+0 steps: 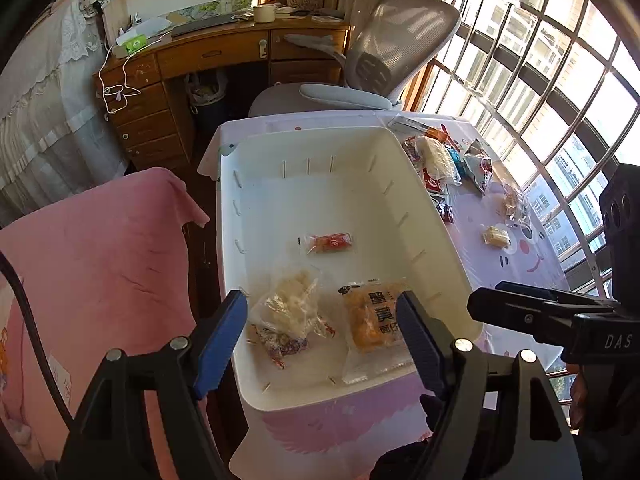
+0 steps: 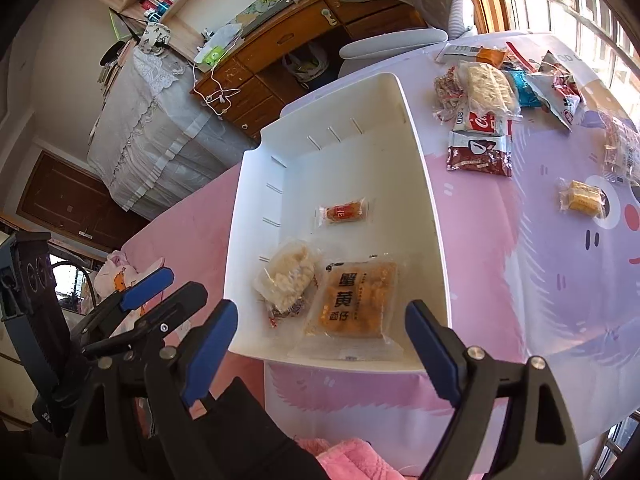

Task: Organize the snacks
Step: 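Lower both bags into the white tray and open both grippers, then move the left gripper to the yellow bar while the right gripper reaches the clear barcode bag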

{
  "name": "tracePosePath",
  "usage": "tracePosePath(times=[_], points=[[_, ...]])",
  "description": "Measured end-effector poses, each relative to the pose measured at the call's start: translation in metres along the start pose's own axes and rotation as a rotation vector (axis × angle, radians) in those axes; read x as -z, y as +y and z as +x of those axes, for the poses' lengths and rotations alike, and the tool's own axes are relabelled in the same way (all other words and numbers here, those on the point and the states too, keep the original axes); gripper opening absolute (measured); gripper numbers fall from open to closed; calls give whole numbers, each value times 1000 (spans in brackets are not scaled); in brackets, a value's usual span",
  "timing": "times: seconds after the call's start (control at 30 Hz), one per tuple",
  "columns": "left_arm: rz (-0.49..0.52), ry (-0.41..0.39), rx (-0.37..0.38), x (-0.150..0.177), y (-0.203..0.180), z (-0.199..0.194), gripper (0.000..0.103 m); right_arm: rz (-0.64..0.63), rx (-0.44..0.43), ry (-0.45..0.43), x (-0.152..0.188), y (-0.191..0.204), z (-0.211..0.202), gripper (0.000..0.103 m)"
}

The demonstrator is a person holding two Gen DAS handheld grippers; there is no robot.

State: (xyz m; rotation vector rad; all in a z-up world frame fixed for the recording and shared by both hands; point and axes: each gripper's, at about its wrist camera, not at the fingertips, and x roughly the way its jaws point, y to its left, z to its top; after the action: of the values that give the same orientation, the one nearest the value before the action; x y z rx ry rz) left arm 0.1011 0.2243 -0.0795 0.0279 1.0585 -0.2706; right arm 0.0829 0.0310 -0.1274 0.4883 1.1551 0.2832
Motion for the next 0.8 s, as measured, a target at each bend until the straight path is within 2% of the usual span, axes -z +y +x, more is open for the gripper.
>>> tracePosePath(times=[0.33,0.5,0.8], points=[[50,34,46,2,-42,8,76,70,77,-36,17,-38,-26,87],[50,41,56,0,-67,10,76,116,105,-30,21,-71,-39,87],[53,42,73,-9,-124,15,76,123,148,-42,16,-127,-76,87]])
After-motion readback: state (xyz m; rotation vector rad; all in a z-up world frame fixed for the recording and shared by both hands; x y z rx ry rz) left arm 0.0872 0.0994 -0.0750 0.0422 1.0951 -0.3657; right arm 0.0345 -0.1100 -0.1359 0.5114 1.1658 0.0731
